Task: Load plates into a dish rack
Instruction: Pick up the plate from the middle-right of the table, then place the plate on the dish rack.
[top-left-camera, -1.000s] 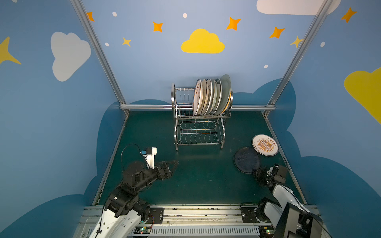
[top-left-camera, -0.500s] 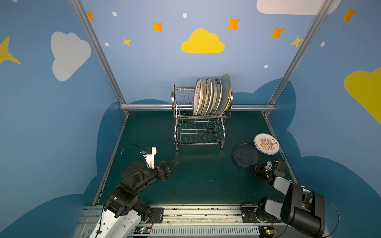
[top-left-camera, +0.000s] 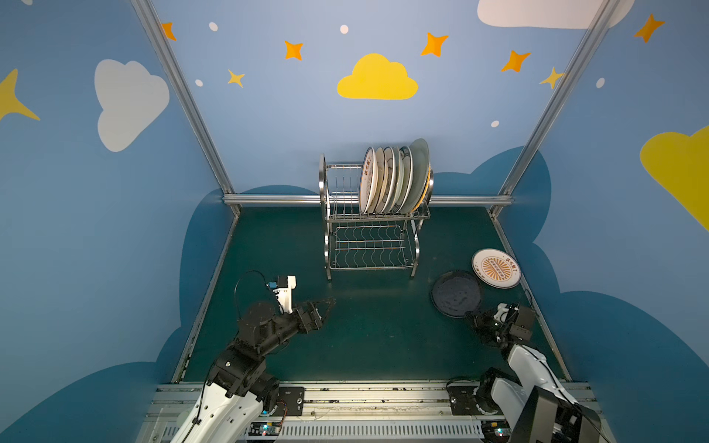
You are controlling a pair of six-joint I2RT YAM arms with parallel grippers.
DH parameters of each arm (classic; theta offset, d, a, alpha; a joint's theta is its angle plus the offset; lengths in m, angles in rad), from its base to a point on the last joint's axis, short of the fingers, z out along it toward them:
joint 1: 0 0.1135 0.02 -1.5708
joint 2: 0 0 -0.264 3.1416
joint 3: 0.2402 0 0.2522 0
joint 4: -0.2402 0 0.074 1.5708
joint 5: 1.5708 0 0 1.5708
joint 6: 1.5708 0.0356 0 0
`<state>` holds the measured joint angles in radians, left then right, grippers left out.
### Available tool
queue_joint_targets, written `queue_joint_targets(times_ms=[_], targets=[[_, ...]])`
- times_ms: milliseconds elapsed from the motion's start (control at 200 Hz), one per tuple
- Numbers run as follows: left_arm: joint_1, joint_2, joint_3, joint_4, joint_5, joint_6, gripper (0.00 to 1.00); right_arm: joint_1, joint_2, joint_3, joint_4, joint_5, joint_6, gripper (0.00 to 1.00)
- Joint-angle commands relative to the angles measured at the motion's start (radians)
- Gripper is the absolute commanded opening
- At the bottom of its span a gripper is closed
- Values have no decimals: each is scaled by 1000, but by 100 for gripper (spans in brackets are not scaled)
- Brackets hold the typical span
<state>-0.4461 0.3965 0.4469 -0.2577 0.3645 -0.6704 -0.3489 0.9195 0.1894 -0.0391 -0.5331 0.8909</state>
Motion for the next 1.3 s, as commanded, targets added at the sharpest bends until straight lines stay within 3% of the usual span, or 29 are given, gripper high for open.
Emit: queue_joint_targets(times_ms=[0,140,255,421,581,836,1297], targets=[[-31,-13,-7,93,-37,-4,100,14,-25,-13,36,-58,-37,0],[-116,28,-24,139,-92,3,100,19,-45,-29,89,-94,-32,0],[-244,102,-27,203,-207,37,100,22,-61,-37,121,-115,-29,0],[-445,261,-5,299,-404,173,100,24,-75,-51,161,-143,-20,0],[-570,429,16,419,-493,333,100,24,-109,-73,209,-166,10,0],[-675,650,39,604,-520,601,100,23,-219,-98,200,-157,35,0],[-778,1077,188,853,-534,1119,100,24,-394,-113,128,-147,148,0]])
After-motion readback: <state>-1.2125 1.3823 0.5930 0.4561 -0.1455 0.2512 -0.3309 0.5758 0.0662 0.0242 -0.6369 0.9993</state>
